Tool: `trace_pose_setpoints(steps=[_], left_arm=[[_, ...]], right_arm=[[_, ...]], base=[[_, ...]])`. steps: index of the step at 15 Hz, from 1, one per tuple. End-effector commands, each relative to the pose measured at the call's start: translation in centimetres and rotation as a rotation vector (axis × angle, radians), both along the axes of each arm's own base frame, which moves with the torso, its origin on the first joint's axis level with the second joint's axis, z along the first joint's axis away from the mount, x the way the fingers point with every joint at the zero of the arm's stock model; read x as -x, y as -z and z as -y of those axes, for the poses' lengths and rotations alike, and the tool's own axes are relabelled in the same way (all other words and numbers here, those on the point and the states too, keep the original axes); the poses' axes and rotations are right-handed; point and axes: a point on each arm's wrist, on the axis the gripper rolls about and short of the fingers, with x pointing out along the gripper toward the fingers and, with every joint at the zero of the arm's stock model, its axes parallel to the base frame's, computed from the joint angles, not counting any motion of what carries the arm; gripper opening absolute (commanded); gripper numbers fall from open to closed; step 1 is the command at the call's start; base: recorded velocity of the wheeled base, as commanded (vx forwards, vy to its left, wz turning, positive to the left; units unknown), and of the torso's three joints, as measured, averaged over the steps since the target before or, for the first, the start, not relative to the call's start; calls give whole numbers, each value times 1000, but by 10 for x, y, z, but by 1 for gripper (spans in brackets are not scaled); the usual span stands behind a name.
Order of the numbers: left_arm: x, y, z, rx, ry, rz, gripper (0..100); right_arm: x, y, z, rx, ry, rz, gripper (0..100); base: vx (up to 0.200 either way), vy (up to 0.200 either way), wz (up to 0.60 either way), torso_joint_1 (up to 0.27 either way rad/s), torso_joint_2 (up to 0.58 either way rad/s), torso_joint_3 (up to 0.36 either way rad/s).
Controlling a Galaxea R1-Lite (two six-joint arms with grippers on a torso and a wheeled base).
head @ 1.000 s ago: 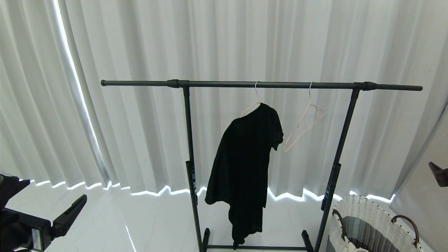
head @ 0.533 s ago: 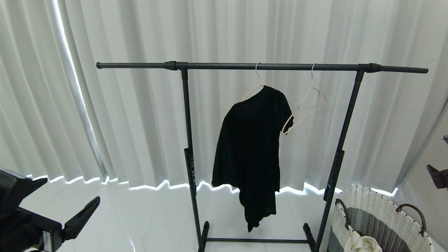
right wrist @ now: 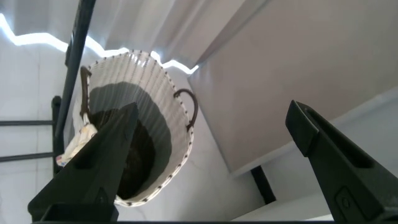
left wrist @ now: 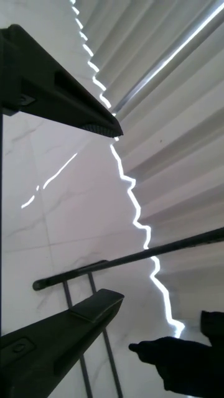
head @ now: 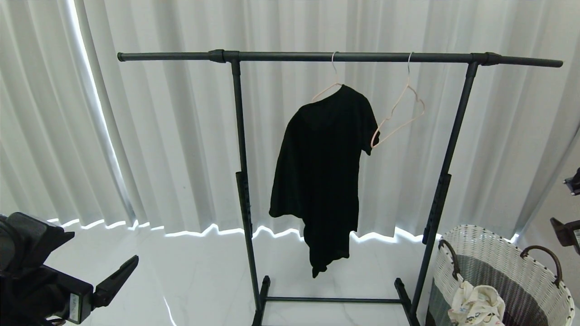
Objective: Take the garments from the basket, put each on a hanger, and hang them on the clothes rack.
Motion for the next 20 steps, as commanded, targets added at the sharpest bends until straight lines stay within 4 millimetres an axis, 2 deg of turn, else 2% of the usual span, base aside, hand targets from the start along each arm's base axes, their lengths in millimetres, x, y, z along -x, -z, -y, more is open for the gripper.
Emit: trace_pose_setpoints(steps=[1,3,8,18,20], left_arm=[[0,4,0,-1,-3,-20,100],[1,5,0,-13,1,-23,100],[3,7,0,-33,9,-23,100],[8,6,1,-35,15,0,100],[8,6,1,-34,15,0,100]], right_arm=[[-2,1,0,-1,4,-2,100],[-2,1,0,-1,4,-1,100],[-2,1,0,0,3,-2,100],[0,5,1,13,0,-18,100],[0,5,1,13,0,-18,100]], base=[[0,0,0,-159,447,300],[0,0,0,-63,342,217],[0,0,0,0,0,0],[0,-200,0,-15,49,38],[200,-200,0,5,5,2]])
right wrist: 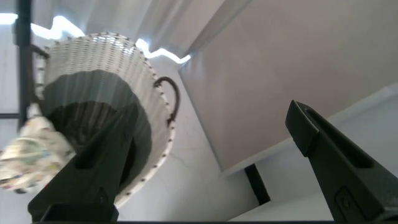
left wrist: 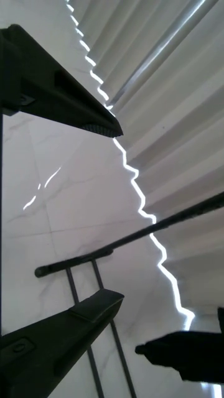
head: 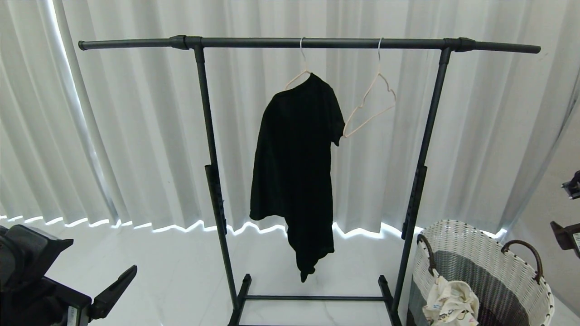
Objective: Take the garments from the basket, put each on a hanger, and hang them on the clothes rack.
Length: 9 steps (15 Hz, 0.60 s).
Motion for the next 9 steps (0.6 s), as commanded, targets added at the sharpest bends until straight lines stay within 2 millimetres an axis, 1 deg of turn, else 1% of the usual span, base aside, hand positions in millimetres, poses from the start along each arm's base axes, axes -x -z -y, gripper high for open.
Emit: trace_pose_setpoints(steps=[1,3,5,9], left_arm=[[0,0,0,1,0,2,100],[0,-1,0,2,-1,8,100],[0,-2,0,2,-1,11,100],[0,-1,0,3,-1,8,100]], right_arm=[[0,0,0,0,-2,0,100],[0,0,-1,-4,-8,4,100],[-1,-2,-4,-18,-51,22,100],[-2,-1,-8,-71,-242,31,100]], base=[[200,0,0,2,2,2],[200,0,0,2,5,2],[200,0,0,-2,2,7],[200,0,0,4,1,2]])
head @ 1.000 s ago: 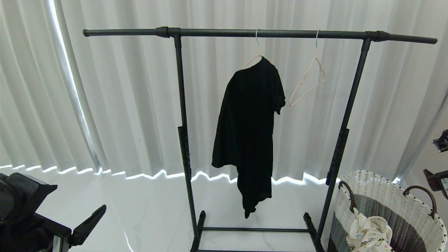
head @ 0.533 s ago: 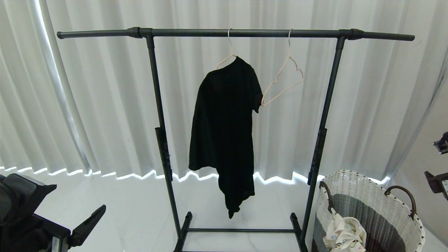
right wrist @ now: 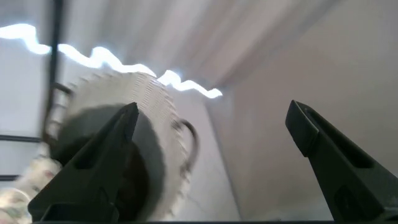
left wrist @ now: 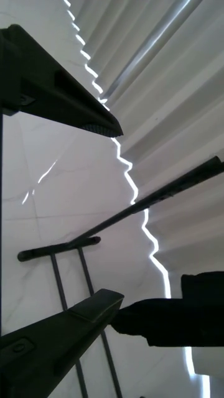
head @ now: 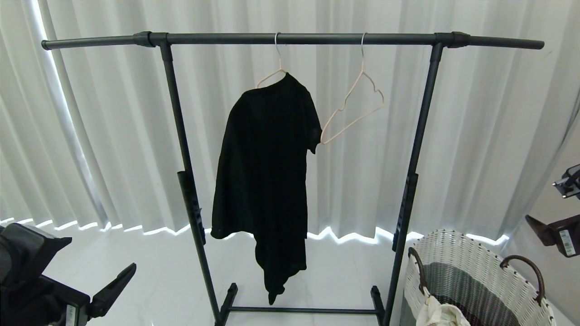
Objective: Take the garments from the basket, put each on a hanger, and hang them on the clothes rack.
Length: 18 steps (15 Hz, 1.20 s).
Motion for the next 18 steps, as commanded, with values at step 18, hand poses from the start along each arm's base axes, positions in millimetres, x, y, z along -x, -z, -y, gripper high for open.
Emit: trace_pose_setpoints(steps=[18], left_arm=[[27,12,5,9,56,37,100]], right_arm=[[39,144,-30,-199,-125,-892,100]], base=[[11,0,0,0,0,0]])
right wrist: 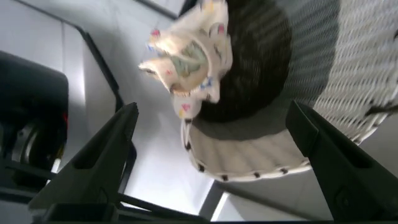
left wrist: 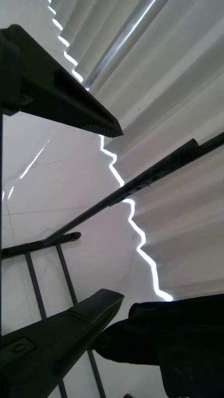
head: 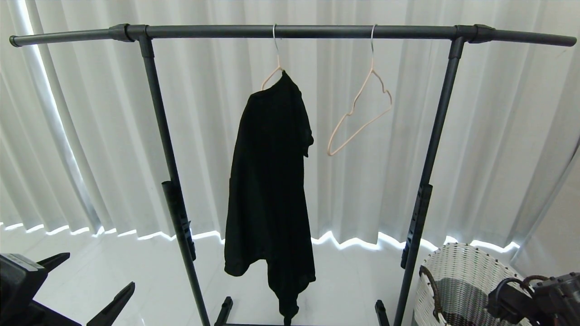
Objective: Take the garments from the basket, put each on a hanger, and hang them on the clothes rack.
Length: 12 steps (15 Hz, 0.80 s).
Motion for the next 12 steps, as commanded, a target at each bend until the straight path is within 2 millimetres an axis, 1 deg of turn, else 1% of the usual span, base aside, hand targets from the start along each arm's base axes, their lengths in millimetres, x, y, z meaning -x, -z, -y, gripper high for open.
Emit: trace_pose_setpoints(steps=[1,4,6,9,12], left_arm=[[3,3,0,-1,-2,-3,100],[4,4,0,-6,0,-1,100],[5,4,0,-7,-3,1,100],[5,3,-1,-10,-9,6,100],[8,2,-1,-11,-10,29,100]], right_arm=[[-12,15,5,23,62,-75,100],[-29,28,10,22,117,-77,100],[-31,33,9,26,117,-91,100],[-37,43,14,37,153,-142,100],[-43,49,15,36,160,-147,100]], base=[[0,0,0,0,0,0],[0,0,0,0,0,0],[0,0,0,0,0,0],[0,0,0,0,0,0],[0,0,0,0,0,0]])
